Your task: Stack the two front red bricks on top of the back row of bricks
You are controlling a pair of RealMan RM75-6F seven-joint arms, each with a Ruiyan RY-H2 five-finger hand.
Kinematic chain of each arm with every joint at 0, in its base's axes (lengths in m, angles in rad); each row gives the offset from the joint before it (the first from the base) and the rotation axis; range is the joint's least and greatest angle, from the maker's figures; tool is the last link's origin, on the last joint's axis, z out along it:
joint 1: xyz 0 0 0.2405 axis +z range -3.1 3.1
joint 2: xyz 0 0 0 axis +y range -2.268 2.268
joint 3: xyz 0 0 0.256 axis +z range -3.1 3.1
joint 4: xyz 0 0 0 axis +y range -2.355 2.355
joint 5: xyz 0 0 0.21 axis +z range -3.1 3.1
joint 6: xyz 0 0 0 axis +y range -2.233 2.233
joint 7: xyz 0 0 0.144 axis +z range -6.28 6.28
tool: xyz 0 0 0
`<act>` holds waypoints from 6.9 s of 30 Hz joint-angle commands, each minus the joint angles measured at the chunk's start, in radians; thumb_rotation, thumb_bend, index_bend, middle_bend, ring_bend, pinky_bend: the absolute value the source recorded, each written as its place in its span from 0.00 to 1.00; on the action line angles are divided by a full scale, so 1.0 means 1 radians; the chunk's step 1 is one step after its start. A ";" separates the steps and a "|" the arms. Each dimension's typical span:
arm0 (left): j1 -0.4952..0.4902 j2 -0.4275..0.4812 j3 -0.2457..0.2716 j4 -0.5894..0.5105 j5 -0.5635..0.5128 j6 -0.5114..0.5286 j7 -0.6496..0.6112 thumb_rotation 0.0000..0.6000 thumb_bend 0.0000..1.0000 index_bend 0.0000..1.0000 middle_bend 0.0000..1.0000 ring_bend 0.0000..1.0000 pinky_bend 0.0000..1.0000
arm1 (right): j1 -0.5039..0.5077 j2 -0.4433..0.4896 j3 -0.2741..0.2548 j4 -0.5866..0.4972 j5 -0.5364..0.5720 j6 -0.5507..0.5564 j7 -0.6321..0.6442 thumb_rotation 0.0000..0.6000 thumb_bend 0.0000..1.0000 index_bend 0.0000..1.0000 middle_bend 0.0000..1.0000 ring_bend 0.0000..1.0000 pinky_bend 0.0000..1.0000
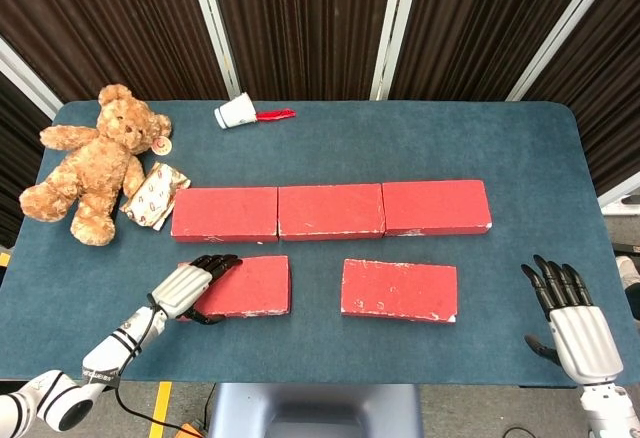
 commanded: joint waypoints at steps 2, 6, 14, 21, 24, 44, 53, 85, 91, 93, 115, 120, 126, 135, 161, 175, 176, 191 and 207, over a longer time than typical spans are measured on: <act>-0.002 0.023 -0.006 -0.039 0.035 0.054 0.008 1.00 0.37 0.03 0.51 0.68 1.00 | -0.003 0.002 -0.001 0.001 -0.004 0.007 0.003 1.00 0.11 0.00 0.00 0.00 0.00; -0.032 0.036 -0.032 -0.058 0.065 0.075 -0.001 1.00 0.37 0.04 0.53 0.69 1.00 | -0.003 0.001 0.000 0.003 -0.001 0.006 0.000 1.00 0.11 0.00 0.00 0.00 0.00; -0.162 -0.009 -0.133 0.060 0.027 -0.010 -0.069 1.00 0.37 0.07 0.56 0.70 1.00 | 0.001 -0.001 0.014 0.002 0.025 -0.001 -0.005 1.00 0.11 0.00 0.00 0.00 0.00; -0.289 -0.084 -0.165 0.279 0.018 -0.117 -0.207 1.00 0.40 0.09 0.57 0.70 1.00 | 0.001 -0.004 0.034 -0.002 0.071 -0.007 -0.018 1.00 0.11 0.00 0.00 0.00 0.00; -0.334 -0.126 -0.156 0.371 0.032 -0.147 -0.281 1.00 0.41 0.09 0.57 0.70 1.00 | -0.006 -0.005 0.040 -0.003 0.084 0.004 -0.026 1.00 0.11 0.00 0.00 0.00 0.00; -0.469 -0.334 -0.064 0.744 0.092 -0.151 -0.467 1.00 0.42 0.11 0.53 0.67 0.82 | -0.011 -0.004 0.051 0.006 0.106 0.007 -0.022 1.00 0.11 0.00 0.00 0.00 0.00; -0.475 -0.309 -0.062 0.725 0.062 -0.149 -0.482 1.00 0.42 0.10 0.53 0.67 0.82 | -0.003 -0.004 0.055 0.006 0.124 -0.014 -0.032 1.00 0.11 0.00 0.00 0.00 0.00; -0.484 -0.257 -0.063 0.642 -0.033 -0.257 -0.402 1.00 0.33 0.00 0.38 0.24 0.29 | 0.002 -0.004 0.058 0.002 0.134 -0.024 -0.039 1.00 0.11 0.00 0.00 0.00 0.00; -0.475 -0.241 -0.079 0.602 -0.059 -0.255 -0.356 1.00 0.29 0.00 0.25 0.09 0.22 | 0.009 -0.003 0.059 0.001 0.137 -0.036 -0.040 1.00 0.11 0.00 0.00 0.00 0.00; -0.473 -0.235 -0.083 0.591 -0.067 -0.255 -0.352 1.00 0.28 0.00 0.17 0.03 0.18 | 0.011 -0.002 0.059 -0.001 0.140 -0.039 -0.041 1.00 0.11 0.00 0.00 0.00 0.00; -0.471 -0.194 -0.111 0.511 -0.132 -0.333 -0.283 1.00 0.19 0.00 0.00 0.00 0.03 | 0.010 0.004 0.057 -0.013 0.147 -0.042 -0.054 1.00 0.11 0.00 0.00 0.00 0.00; -0.463 -0.190 -0.118 0.496 -0.131 -0.307 -0.268 1.00 0.19 0.00 0.00 0.00 0.00 | 0.010 0.003 0.057 -0.014 0.148 -0.041 -0.055 1.00 0.11 0.00 0.00 0.00 0.00; -0.447 -0.160 -0.119 0.429 -0.111 -0.251 -0.233 1.00 0.19 0.00 0.00 0.00 0.00 | 0.010 0.001 0.055 -0.013 0.143 -0.039 -0.054 1.00 0.11 0.00 0.00 0.00 0.00; -0.234 0.005 -0.043 0.146 -0.073 0.061 0.037 1.00 0.21 0.00 0.00 0.00 0.00 | 0.036 0.030 0.004 0.003 0.028 -0.073 0.066 1.00 0.11 0.00 0.00 0.00 0.00; 0.348 0.008 0.094 0.083 -0.084 0.541 0.261 1.00 0.27 0.00 0.00 0.00 0.00 | 0.279 -0.325 0.079 -0.060 0.202 -0.428 -0.307 1.00 0.06 0.00 0.00 0.00 0.00; 0.357 -0.008 0.060 0.130 -0.070 0.484 0.261 1.00 0.27 0.00 0.00 0.00 0.00 | 0.342 -0.427 0.133 0.011 0.392 -0.470 -0.390 1.00 0.06 0.00 0.00 0.00 0.00; 0.358 -0.009 0.058 0.132 -0.070 0.481 0.261 1.00 0.27 0.00 0.00 0.00 0.00 | 0.346 -0.427 0.136 0.014 0.406 -0.476 -0.393 1.00 0.06 0.00 0.00 0.00 0.00; 0.364 -0.012 0.043 0.153 -0.041 0.458 0.292 1.00 0.27 0.00 0.00 0.00 0.00 | 0.434 -0.394 0.135 -0.008 0.592 -0.569 -0.444 1.00 0.06 0.00 0.00 0.00 0.02; 0.382 0.005 0.018 0.110 -0.067 0.438 0.338 1.00 0.27 0.00 0.00 0.00 0.00 | 0.451 -0.334 0.111 -0.037 0.493 -0.490 -0.395 1.00 0.12 0.54 0.45 0.41 0.59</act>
